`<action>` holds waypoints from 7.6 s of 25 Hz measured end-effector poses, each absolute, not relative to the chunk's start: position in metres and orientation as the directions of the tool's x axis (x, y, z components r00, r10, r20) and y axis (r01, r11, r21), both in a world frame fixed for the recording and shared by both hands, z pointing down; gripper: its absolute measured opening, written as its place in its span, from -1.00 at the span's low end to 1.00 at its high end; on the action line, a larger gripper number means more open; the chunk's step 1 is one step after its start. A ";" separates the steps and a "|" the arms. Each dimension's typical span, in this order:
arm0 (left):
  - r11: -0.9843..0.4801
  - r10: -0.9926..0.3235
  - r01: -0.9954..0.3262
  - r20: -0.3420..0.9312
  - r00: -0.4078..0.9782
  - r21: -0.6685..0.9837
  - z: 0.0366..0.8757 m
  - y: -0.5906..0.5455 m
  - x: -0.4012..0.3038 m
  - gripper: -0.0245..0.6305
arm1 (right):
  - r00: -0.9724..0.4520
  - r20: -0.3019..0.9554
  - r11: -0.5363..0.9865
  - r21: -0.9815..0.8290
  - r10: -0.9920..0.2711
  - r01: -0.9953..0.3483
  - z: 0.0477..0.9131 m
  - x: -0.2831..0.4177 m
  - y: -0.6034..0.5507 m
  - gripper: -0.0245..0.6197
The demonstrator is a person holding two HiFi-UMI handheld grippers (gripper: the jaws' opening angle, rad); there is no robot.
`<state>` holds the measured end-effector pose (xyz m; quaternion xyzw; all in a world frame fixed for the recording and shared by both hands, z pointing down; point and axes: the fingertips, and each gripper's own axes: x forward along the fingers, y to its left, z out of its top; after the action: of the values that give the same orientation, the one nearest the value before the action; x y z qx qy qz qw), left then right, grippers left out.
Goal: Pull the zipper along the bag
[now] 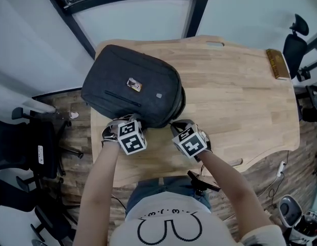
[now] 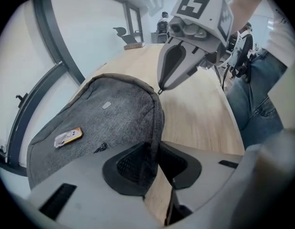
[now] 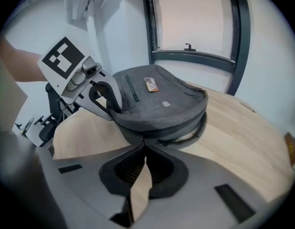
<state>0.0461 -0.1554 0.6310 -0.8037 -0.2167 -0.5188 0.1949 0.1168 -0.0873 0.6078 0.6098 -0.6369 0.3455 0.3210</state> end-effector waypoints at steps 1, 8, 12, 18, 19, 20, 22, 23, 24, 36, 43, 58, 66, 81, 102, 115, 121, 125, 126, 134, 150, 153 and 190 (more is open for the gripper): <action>-0.827 0.143 0.555 0.918 0.370 -0.095 0.631 -0.155 0.046 -0.66 | -0.021 0.832 0.007 -0.021 -0.554 -1.000 0.605 0.128 -0.084 -0.73; -0.783 0.112 0.603 0.917 0.382 -0.156 0.631 -0.153 0.045 -0.68 | 0.180 0.818 -0.015 0.206 -0.546 -0.978 0.598 0.198 -0.094 -0.70; -0.751 0.106 0.635 0.916 0.387 -0.181 0.633 -0.154 0.044 -0.69 | 0.248 0.803 -0.069 0.252 -0.541 -0.965 0.602 0.236 -0.112 -0.70; -0.745 0.093 0.640 0.920 0.379 -0.189 0.635 -0.151 0.045 -0.69 | 0.211 0.810 -0.073 0.204 -0.548 -0.976 0.614 0.253 -0.128 -0.73; -0.745 0.090 0.640 0.921 0.378 -0.190 0.635 -0.151 0.044 -0.69 | 0.194 0.809 -0.057 0.196 -0.555 -0.979 0.615 0.251 -0.129 -0.74; -0.744 0.088 0.640 0.923 0.376 -0.190 0.636 -0.152 0.044 -0.69 | 0.179 0.807 -0.043 0.188 -0.563 -0.981 0.616 0.249 -0.131 -0.74; -0.743 0.084 0.641 0.925 0.371 -0.190 0.637 -0.152 0.043 -0.69 | 0.150 0.804 -0.021 0.169 -0.576 -0.985 0.618 0.247 -0.133 -0.74; -0.745 0.083 0.640 0.925 0.370 -0.190 0.637 -0.152 0.043 -0.69 | 0.137 0.804 -0.015 0.158 -0.579 -0.987 0.619 0.247 -0.133 -0.74; -0.748 0.082 0.636 0.925 0.371 -0.189 0.636 -0.152 0.042 -0.69 | 0.127 0.806 -0.012 0.147 -0.578 -0.989 0.620 0.247 -0.132 -0.74; -0.752 0.112 0.651 0.952 0.285 -0.106 0.637 -0.177 -0.020 -0.63 | -0.016 0.846 0.004 -0.016 -0.533 -1.000 0.621 0.161 -0.081 -0.75; -0.718 0.052 0.678 0.958 0.280 -0.160 0.639 -0.233 -0.069 -0.62 | -0.047 0.822 -0.150 -0.159 -0.567 -0.976 0.624 0.068 -0.080 -0.75; -0.842 0.097 0.522 0.915 0.391 -0.133 0.595 -0.254 -0.115 -0.24 | -0.051 0.776 -0.364 -0.352 -0.629 -0.862 0.626 -0.022 -0.115 -0.74; -0.819 0.139 0.548 0.867 0.478 -0.171 0.613 -0.174 -0.077 -0.24 | -0.019 0.738 -0.366 -0.357 -0.674 -0.859 0.627 -0.047 -0.133 -0.73; -0.889 0.166 0.453 0.874 0.456 -0.068 0.617 -0.168 -0.066 -0.70 | -0.034 0.802 -0.180 -0.175 -0.596 -0.968 0.617 -0.038 -0.122 -0.74; -0.851 0.135 0.522 0.932 0.336 -0.065 0.626 -0.160 -0.071 -0.75 | 0.114 0.867 -0.150 0.046 -0.484 -0.988 0.640 0.128 -0.127 -0.70; -0.862 0.071 0.493 0.937 0.341 -0.114 0.626 -0.162 -0.065 -0.74 | 0.041 0.841 -0.125 -0.032 -0.539 -0.992 0.644 0.144 -0.148 -0.75; -0.887 0.032 0.446 0.948 0.316 -0.119 0.628 -0.179 -0.078 -0.67 | 0.008 0.835 -0.067 -0.034 -0.550 -0.997 0.634 0.124 -0.139 -0.75; -0.914 -0.036 0.381 0.962 0.269 -0.141 0.632 -0.213 -0.106 -0.62 | -0.050 0.831 -0.003 -0.062 -0.554 -0.998 0.637 0.084 -0.133 -0.75; -0.920 -0.071 0.357 0.965 0.254 -0.161 0.633 -0.225 -0.114 -0.61 | -0.072 0.829 0.008 -0.081 -0.554 -0.997 0.639 0.073 -0.132 -0.75; -0.908 -0.235 0.313 0.957 0.171 -0.279 0.614 -0.267 -0.150 -0.31 | -0.186 0.827 0.139 -0.132 -0.530 -0.982 0.654 0.006 -0.139 -0.75; -0.957 -0.039 0.243 0.904 0.426 -0.156 0.629 -0.168 -0.070 -0.58 | -0.157 0.820 0.103 -0.120 -0.550 -0.987 0.651 0.006 -0.139 -0.75; -0.954 -0.025 0.262 0.911 0.411 -0.144 0.626 -0.169 -0.070 -0.60 | -0.160 0.827 0.145 -0.095 -0.540 -0.985 0.644 0.020 -0.139 -0.74; -0.951 -0.246 -0.301 0.409 0.879 0.073 0.455 -0.244 -0.013 -0.57 | 0.139 0.381 -0.200 -0.124 -0.914 -0.972 0.411 0.144 -0.164 -0.26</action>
<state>-0.0134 -0.2437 0.4552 -0.9668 0.1415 -0.2018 -0.0671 0.1442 -0.1639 0.4105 0.7508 -0.6280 0.1901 0.0765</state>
